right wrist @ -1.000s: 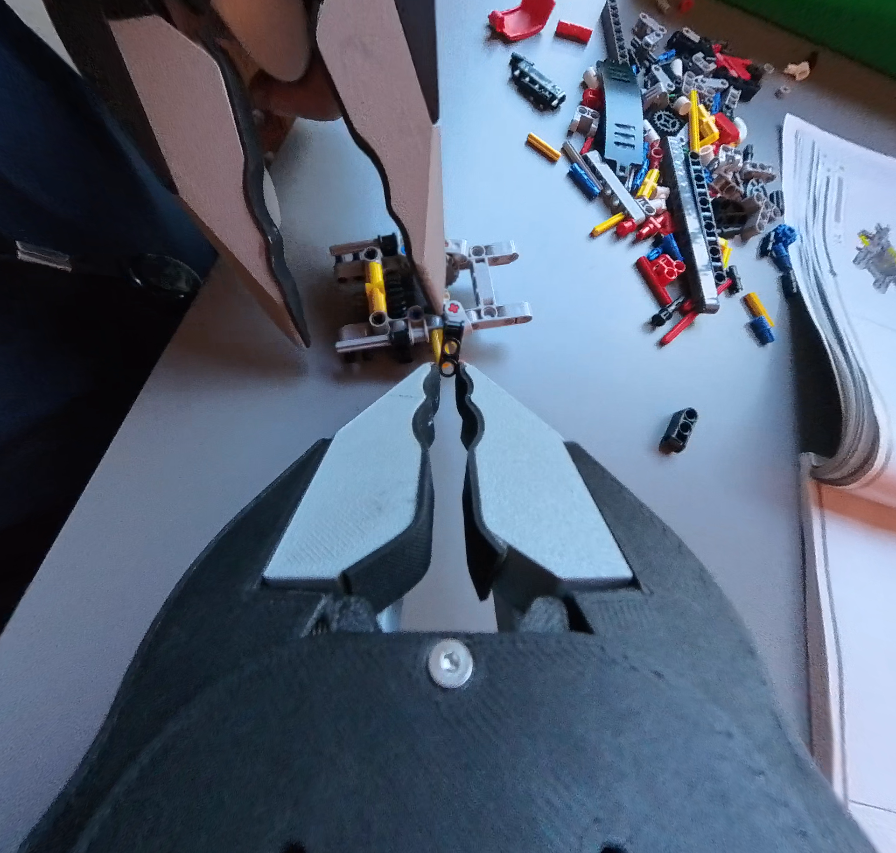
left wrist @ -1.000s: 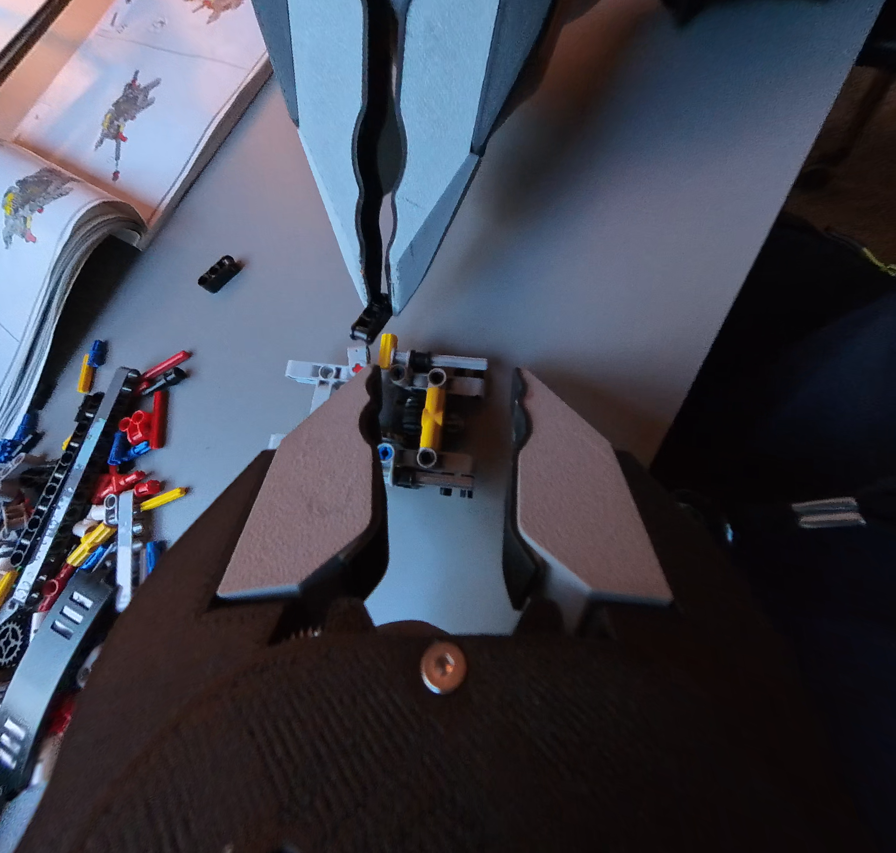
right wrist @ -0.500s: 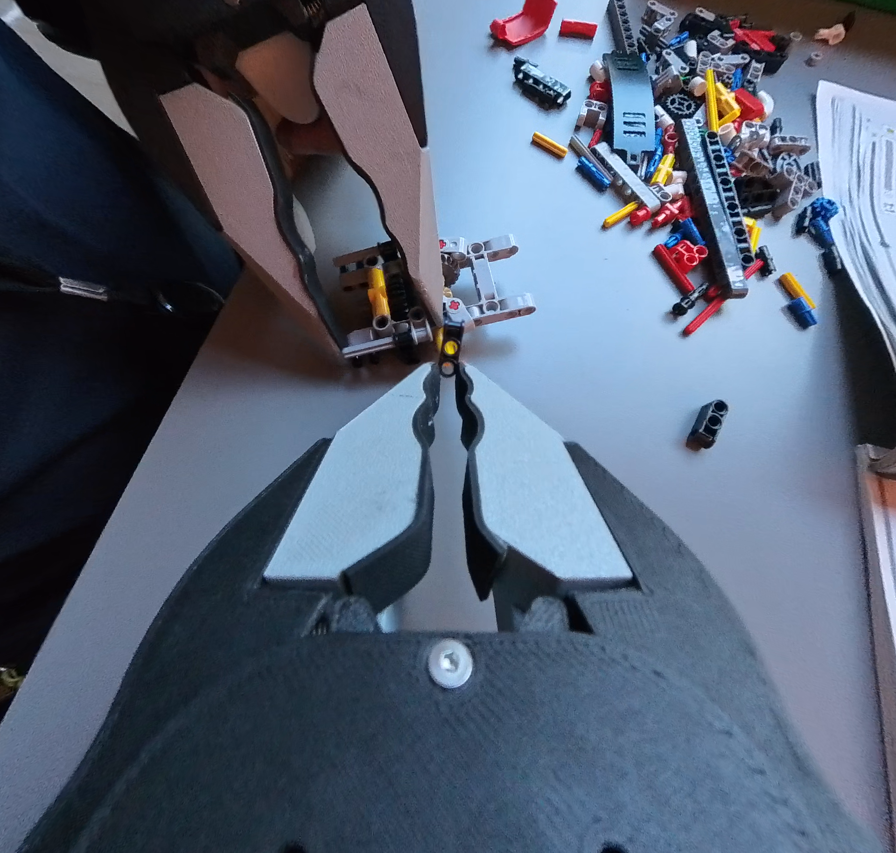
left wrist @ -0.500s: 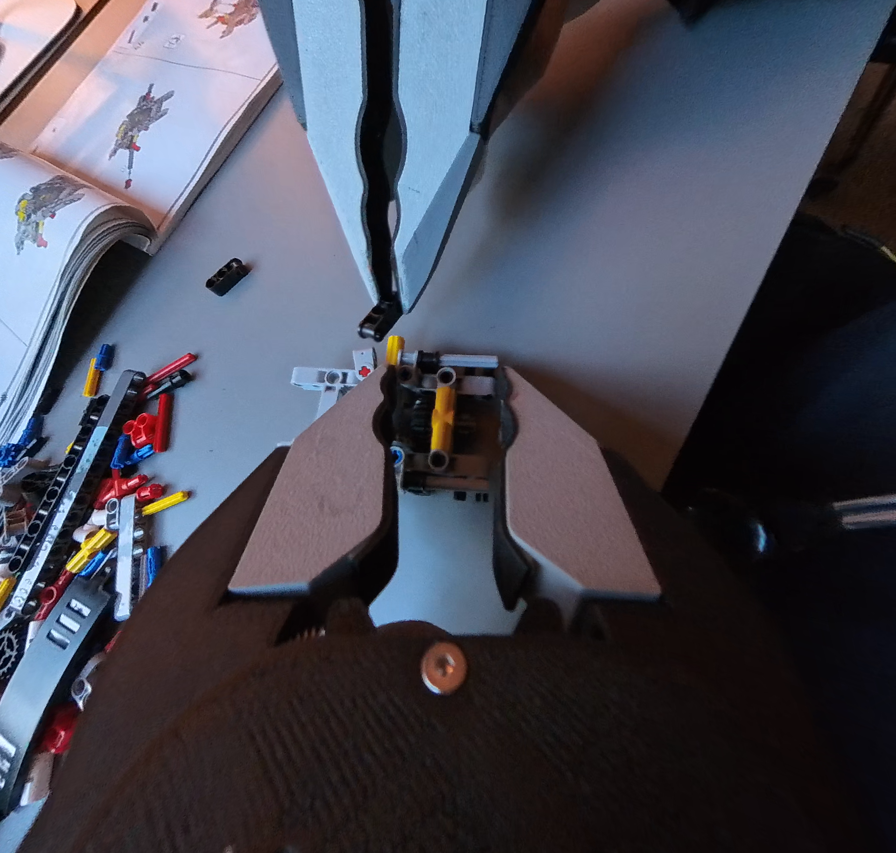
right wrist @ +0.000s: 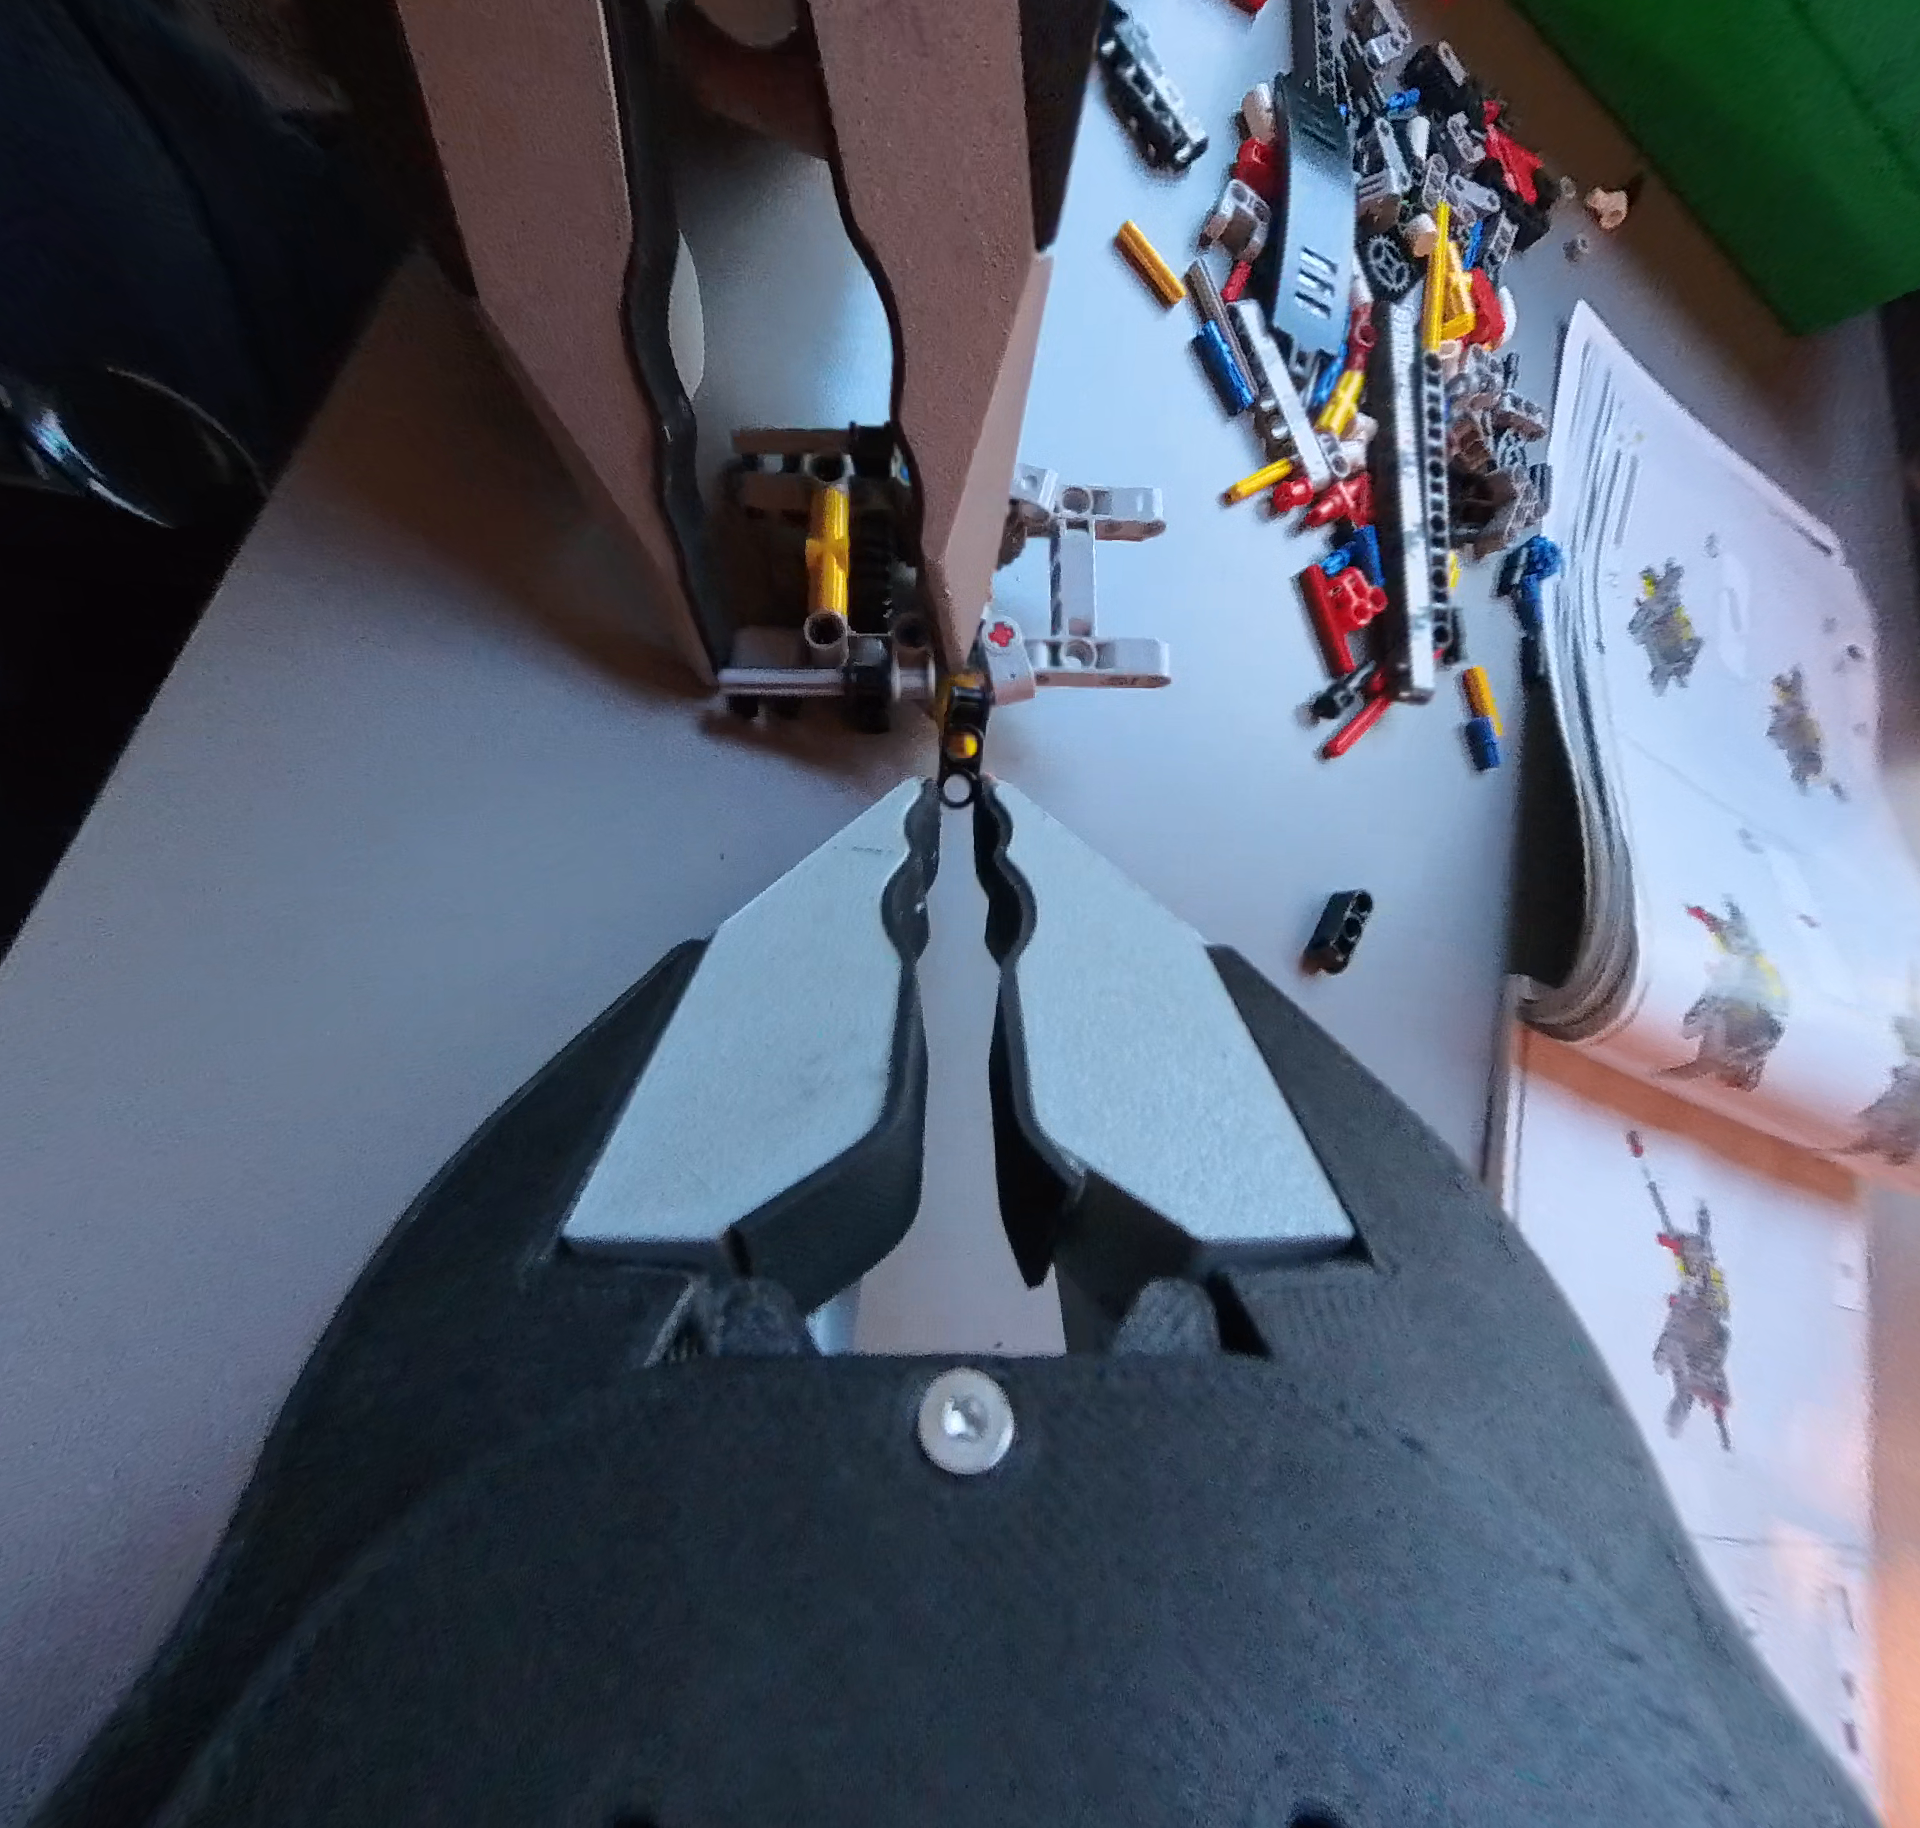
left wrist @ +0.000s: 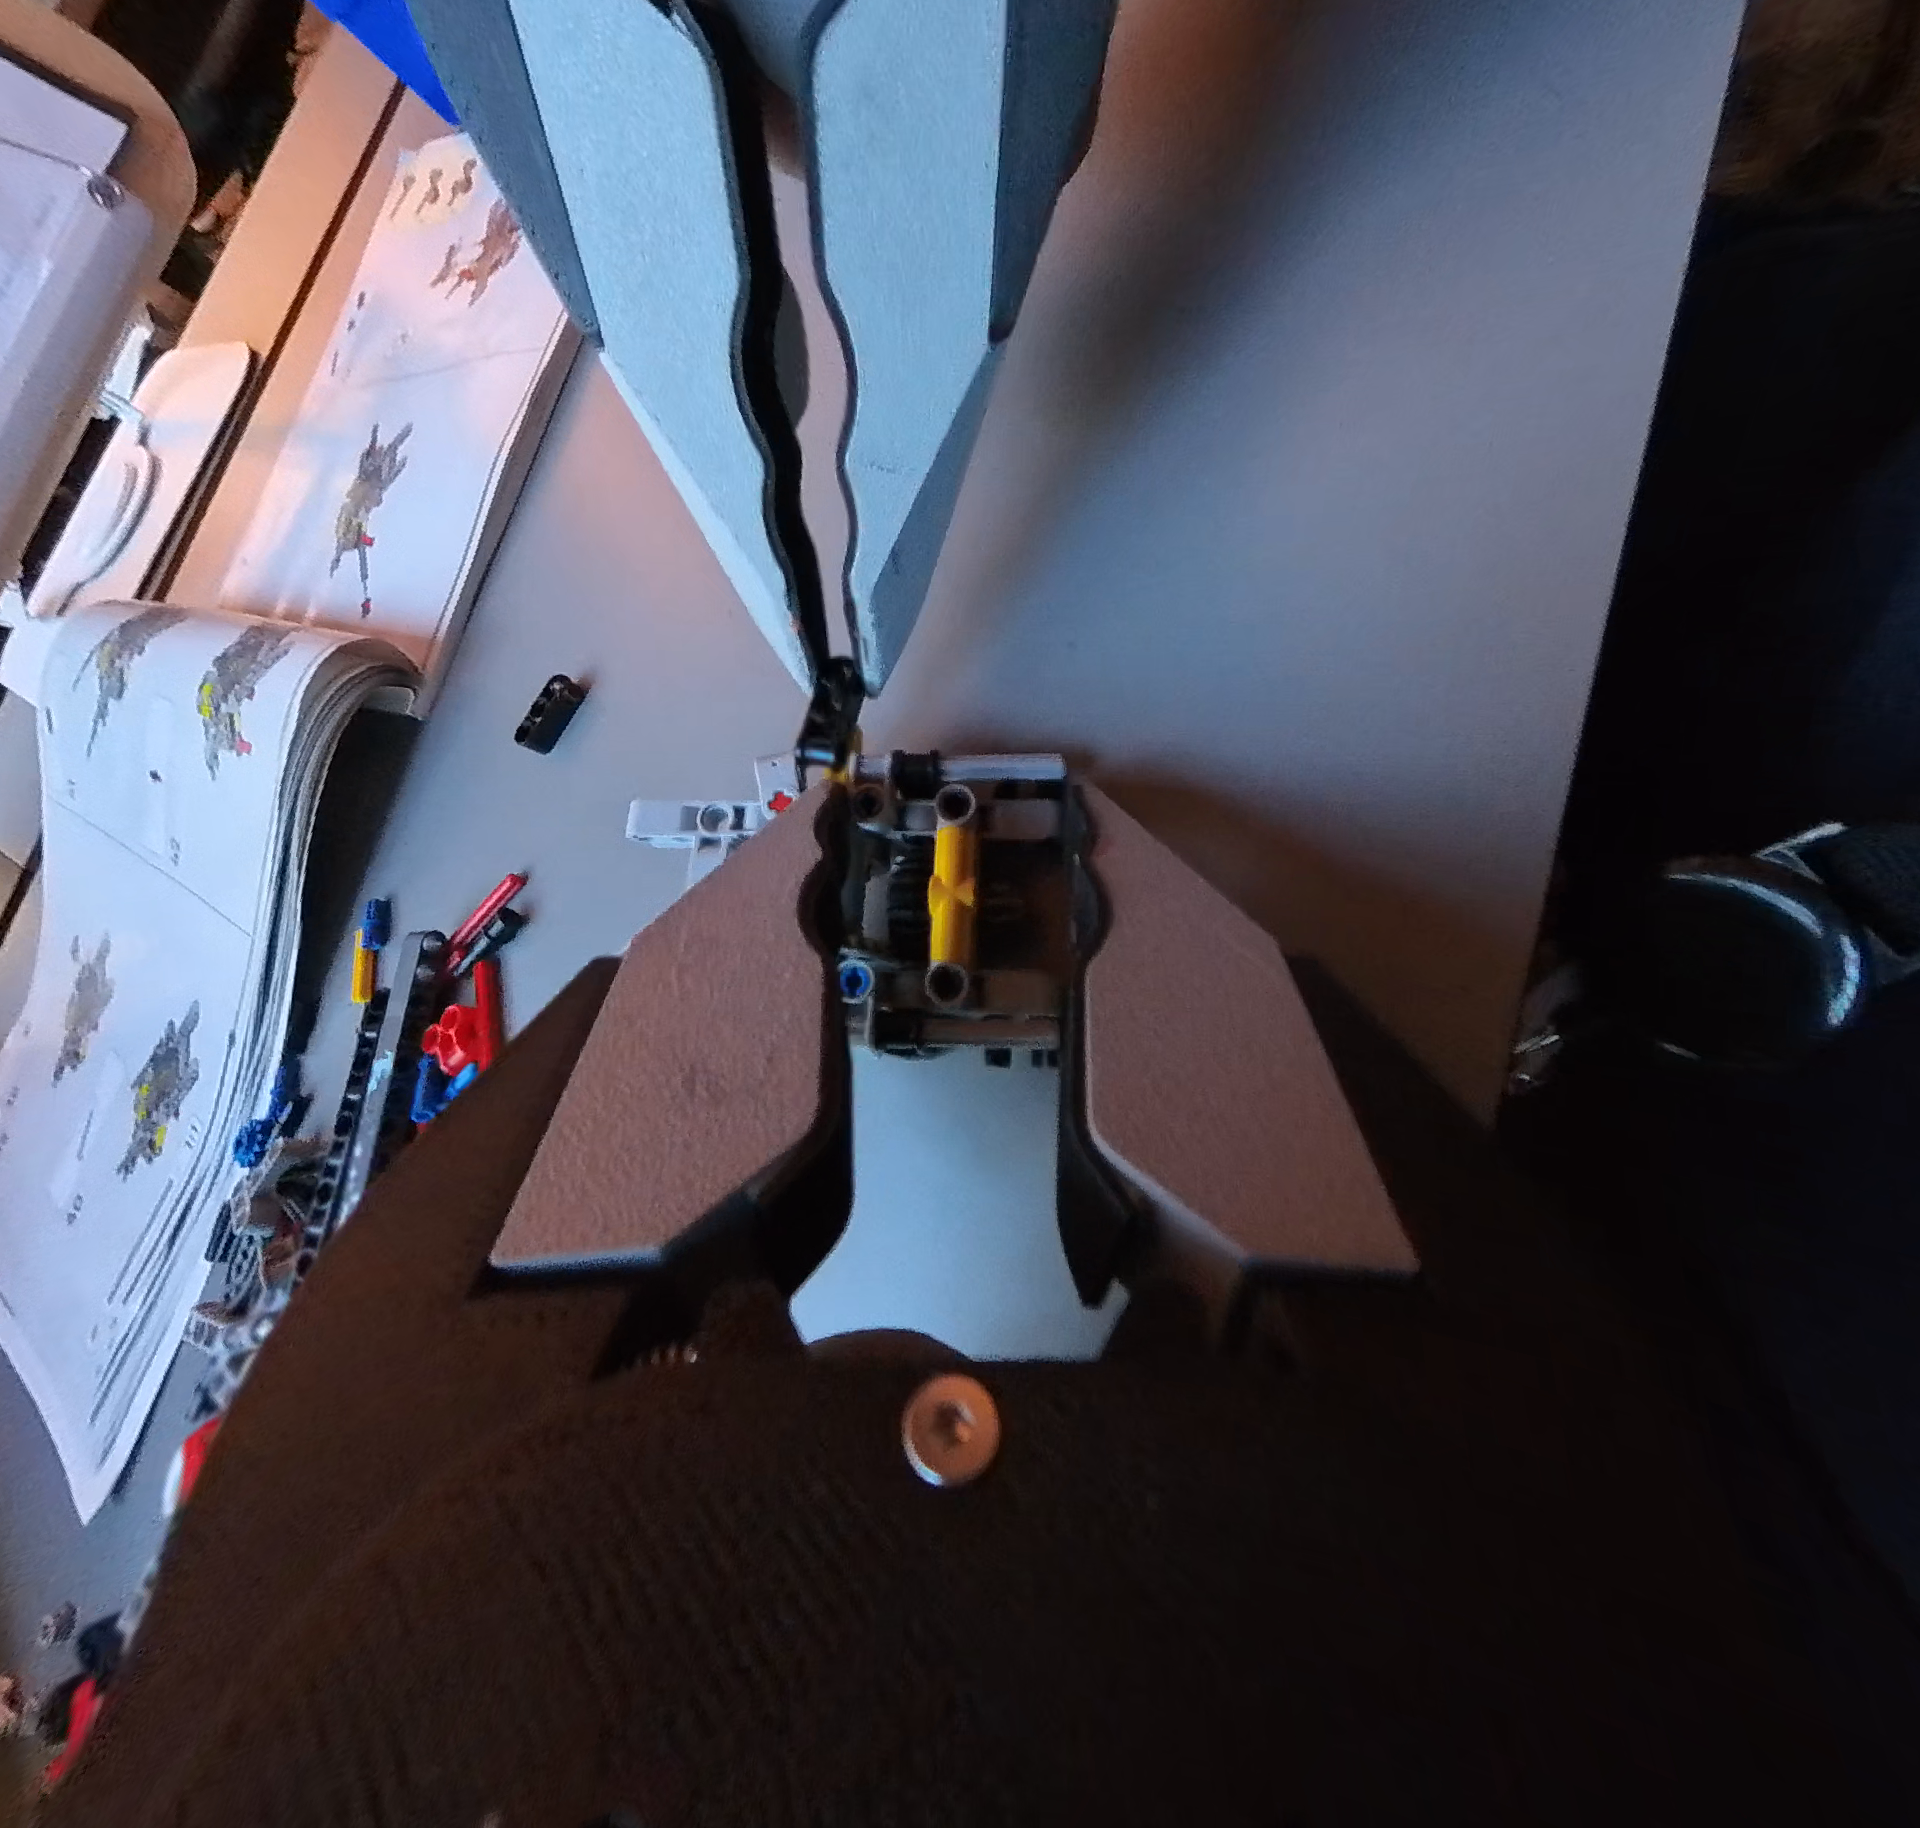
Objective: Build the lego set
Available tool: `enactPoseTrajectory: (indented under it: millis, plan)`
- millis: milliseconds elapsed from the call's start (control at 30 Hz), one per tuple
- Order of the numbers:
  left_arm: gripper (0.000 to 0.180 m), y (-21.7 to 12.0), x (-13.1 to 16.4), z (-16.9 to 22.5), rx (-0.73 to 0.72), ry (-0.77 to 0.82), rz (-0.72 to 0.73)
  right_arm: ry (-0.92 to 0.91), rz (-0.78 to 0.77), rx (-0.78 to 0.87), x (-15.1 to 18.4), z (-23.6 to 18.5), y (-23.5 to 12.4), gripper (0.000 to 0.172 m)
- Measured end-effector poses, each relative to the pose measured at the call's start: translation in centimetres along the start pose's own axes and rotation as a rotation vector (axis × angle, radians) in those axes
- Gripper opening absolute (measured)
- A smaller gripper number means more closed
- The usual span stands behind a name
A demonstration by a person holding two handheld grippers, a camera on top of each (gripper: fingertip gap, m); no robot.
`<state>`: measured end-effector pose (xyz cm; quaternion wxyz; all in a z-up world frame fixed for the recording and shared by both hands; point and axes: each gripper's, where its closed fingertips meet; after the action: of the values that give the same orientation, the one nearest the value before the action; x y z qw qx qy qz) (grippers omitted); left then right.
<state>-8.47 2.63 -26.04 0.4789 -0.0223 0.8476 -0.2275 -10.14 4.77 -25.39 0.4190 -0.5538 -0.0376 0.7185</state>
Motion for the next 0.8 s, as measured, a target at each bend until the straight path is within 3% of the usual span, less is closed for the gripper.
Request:
enactPoseTrajectory:
  millis: [800]
  plan:
    - [0.040, -0.42, -0.15, 0.12, -0.045, 0.025, 0.002, 0.036, 0.006, -0.042, -0.27, -0.60, 0.55, 0.004]
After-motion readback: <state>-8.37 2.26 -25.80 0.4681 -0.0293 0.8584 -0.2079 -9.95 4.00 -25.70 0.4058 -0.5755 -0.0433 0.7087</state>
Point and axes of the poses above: each gripper's, where its closed fingertips meet, y out along the fingers, x out of its underside, z = x × y across the jaws, and after that the axes turned 14 degrees about z, right-handed
